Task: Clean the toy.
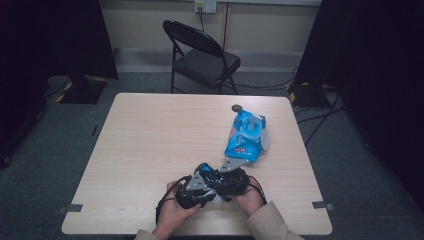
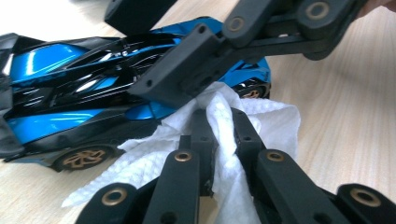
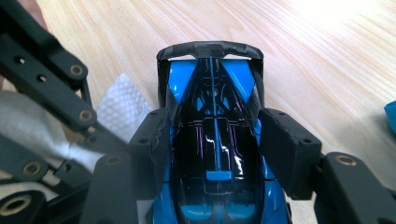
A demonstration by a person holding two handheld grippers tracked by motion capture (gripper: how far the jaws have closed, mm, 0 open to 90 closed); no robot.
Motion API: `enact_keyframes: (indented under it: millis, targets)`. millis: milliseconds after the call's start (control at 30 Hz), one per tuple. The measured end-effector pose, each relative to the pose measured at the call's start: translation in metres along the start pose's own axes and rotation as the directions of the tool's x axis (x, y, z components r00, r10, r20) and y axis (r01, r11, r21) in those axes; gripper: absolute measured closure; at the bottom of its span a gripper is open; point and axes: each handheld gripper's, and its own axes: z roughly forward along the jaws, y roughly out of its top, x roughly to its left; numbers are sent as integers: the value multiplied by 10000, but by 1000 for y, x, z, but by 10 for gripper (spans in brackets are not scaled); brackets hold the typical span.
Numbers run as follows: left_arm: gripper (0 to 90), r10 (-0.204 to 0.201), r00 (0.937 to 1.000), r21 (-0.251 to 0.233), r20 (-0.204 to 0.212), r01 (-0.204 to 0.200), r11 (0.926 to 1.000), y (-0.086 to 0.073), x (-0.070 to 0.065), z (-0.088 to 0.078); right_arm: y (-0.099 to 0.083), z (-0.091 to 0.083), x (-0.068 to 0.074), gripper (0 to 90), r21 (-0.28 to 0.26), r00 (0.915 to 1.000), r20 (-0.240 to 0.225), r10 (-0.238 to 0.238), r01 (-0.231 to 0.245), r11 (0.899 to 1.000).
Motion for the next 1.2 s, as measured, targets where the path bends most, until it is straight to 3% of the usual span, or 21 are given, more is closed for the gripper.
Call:
enact_keyframes:
  millis: [367,533,567,1033,1200]
  targets:
    - [830,217,9998,54,-26,-217,9998,1,-5,1,0,0,0,440,-11,10000,-5,-12,12,10000]
    - [833,295,9985,-14,456,-295,9996,2,-13,6,0,0,0,440,-24,10000,2,-17,17,10000]
    - [833,540,9977,18,417,-541,9985,5,-20,10,0,1,0,440,-38,10000,12,-37,37,10000]
    - [832,655,9934,-116,937,-647,9978,7,-27,16,-1,0,0,441,-54,10000,-1,20,-20,10000]
    - [833,510,9941,-273,953,-486,9984,5,-25,8,-1,0,0,441,-68,10000,23,40,-40,10000]
